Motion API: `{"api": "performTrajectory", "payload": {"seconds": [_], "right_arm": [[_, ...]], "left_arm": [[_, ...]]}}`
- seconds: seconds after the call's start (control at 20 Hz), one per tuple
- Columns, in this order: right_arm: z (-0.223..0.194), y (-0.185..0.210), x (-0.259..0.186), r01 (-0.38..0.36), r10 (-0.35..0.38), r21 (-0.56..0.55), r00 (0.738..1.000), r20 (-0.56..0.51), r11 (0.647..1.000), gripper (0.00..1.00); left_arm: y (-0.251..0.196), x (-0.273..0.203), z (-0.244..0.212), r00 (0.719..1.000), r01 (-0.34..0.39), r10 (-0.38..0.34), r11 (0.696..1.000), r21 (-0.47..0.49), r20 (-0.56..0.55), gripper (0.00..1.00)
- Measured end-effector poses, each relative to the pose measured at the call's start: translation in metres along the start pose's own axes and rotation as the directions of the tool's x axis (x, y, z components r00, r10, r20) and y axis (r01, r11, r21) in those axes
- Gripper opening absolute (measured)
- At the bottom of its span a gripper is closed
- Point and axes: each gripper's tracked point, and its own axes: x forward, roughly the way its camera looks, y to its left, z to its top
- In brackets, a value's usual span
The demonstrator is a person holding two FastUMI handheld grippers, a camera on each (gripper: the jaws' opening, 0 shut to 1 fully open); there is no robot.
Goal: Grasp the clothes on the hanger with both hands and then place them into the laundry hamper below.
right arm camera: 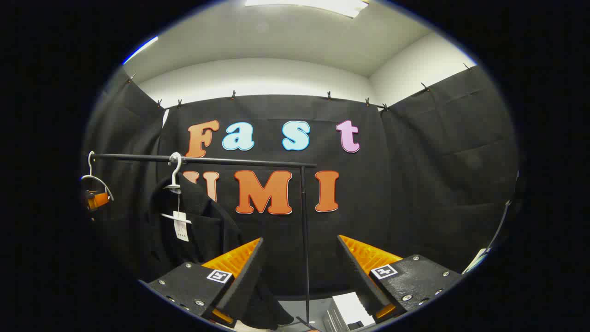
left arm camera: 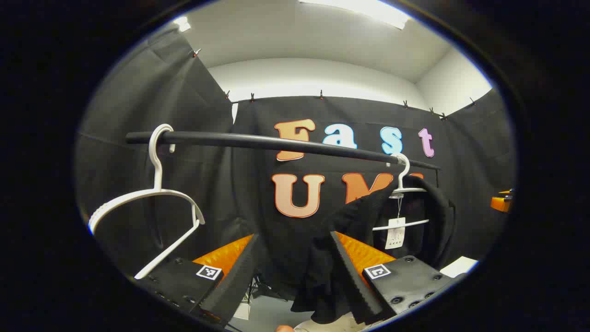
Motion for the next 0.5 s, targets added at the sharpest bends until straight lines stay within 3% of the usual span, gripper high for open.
{"api": "performTrajectory", "payload": {"seconds": [0.05, 0.5], "right_arm": [[0.0021, 0.0, -0.0015, -0.001, 0.001, 0.0, 1.0, 0.003, 1.0, 0.93], [0.0051, -0.0069, -0.0054, -0.002, 0.002, -0.007, 1.0, 0.015, 1.0, 0.94]], "left_arm": [[-0.0038, -0.0006, 0.0022, 1.0, 0.01, -0.01, 1.0, -0.01, 0.006, 1.0], [-0.009, -0.0088, 0.0098, 1.0, 0.001, -0.001, 1.0, 0.0, 0.021, 0.96]]}}
